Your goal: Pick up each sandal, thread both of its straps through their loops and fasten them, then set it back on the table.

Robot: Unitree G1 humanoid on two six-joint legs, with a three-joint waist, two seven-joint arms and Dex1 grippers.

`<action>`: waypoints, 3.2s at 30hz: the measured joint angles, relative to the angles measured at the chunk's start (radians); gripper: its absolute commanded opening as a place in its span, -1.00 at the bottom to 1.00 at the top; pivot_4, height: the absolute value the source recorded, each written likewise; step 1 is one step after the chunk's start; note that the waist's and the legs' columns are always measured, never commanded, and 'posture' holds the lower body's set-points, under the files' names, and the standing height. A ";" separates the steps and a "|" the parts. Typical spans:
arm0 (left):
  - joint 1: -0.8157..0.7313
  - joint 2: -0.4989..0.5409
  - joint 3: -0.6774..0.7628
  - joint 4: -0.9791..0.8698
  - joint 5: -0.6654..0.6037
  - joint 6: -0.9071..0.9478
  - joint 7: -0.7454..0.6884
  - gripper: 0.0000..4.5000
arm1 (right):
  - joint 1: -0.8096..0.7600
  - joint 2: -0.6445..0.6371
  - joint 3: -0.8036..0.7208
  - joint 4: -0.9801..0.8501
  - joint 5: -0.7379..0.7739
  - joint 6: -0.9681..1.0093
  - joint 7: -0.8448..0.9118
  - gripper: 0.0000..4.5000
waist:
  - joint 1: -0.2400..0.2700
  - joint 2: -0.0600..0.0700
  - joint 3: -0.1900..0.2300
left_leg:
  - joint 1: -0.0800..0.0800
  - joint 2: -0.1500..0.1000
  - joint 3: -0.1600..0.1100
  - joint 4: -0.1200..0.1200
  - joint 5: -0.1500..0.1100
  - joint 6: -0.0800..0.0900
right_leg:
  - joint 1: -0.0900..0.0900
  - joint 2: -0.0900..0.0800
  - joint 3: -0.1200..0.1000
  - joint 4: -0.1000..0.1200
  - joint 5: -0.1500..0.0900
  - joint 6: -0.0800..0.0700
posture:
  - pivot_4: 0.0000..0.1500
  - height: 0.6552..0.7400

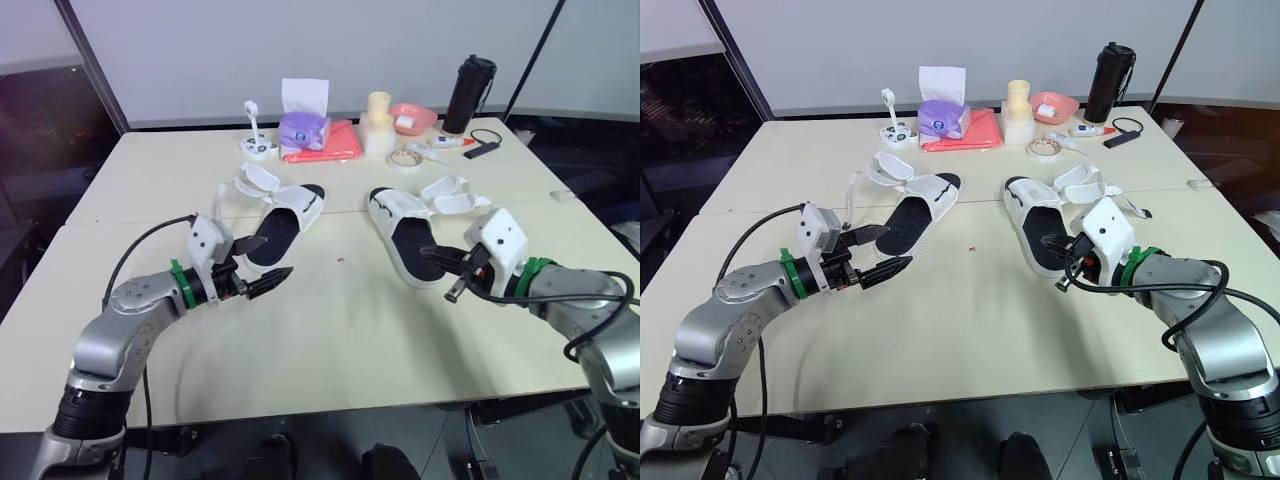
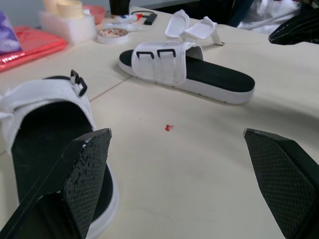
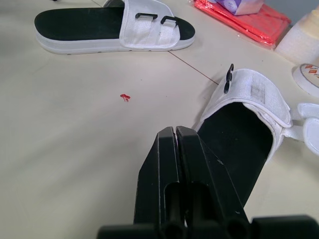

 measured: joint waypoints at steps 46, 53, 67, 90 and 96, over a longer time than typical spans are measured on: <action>0.004 -0.037 -0.024 -0.009 0.013 -0.018 0.015 1.00 | -0.415 0.029 0.480 0.680 -0.735 -0.547 -0.312 0.99 | -0.022 0.000 0.000 | -0.001 -0.001 0.005 -0.002 0.001 -0.001 | -0.004 0.000 0.002 0.001 0.000 0.000 | 1.00 1.00; 0.022 -0.039 -0.021 -0.017 0.019 -0.028 0.022 1.00 | -0.609 0.166 0.586 1.108 -0.904 -0.773 -0.453 0.99 | -0.025 0.000 0.000 | -0.001 0.000 0.006 -0.004 0.003 -0.004 | -0.005 0.000 0.002 0.001 0.000 0.000 | 1.00 1.00; 0.030 -0.046 -0.020 -0.030 0.029 -0.038 0.055 1.00 | -0.859 0.361 0.678 1.707 -1.057 -0.962 -0.737 -0.51 | -0.038 0.000 0.000 | -0.001 0.000 0.005 -0.006 0.007 -0.011 | -0.007 0.002 0.002 0.003 0.001 -0.001 | 1.00 1.00; -0.028 -0.080 -0.029 0.024 0.050 -0.062 0.050 1.00 | -0.864 -0.019 0.834 1.314 -1.259 -1.897 -0.732 -0.99 | -0.052 0.003 0.002 | -0.001 0.000 0.006 -0.007 0.006 -0.010 | -0.009 0.002 0.004 0.005 0.001 -0.001 | 1.00 1.00; -0.051 -0.094 -0.048 0.031 0.056 -0.063 0.047 1.00 | -0.853 -0.016 0.834 1.280 -1.347 -2.012 -0.774 -0.99 | -0.050 0.003 0.002 | -0.001 0.000 0.006 -0.007 0.007 -0.010 | -0.009 0.002 0.005 0.006 0.001 -0.001 | 1.00 1.00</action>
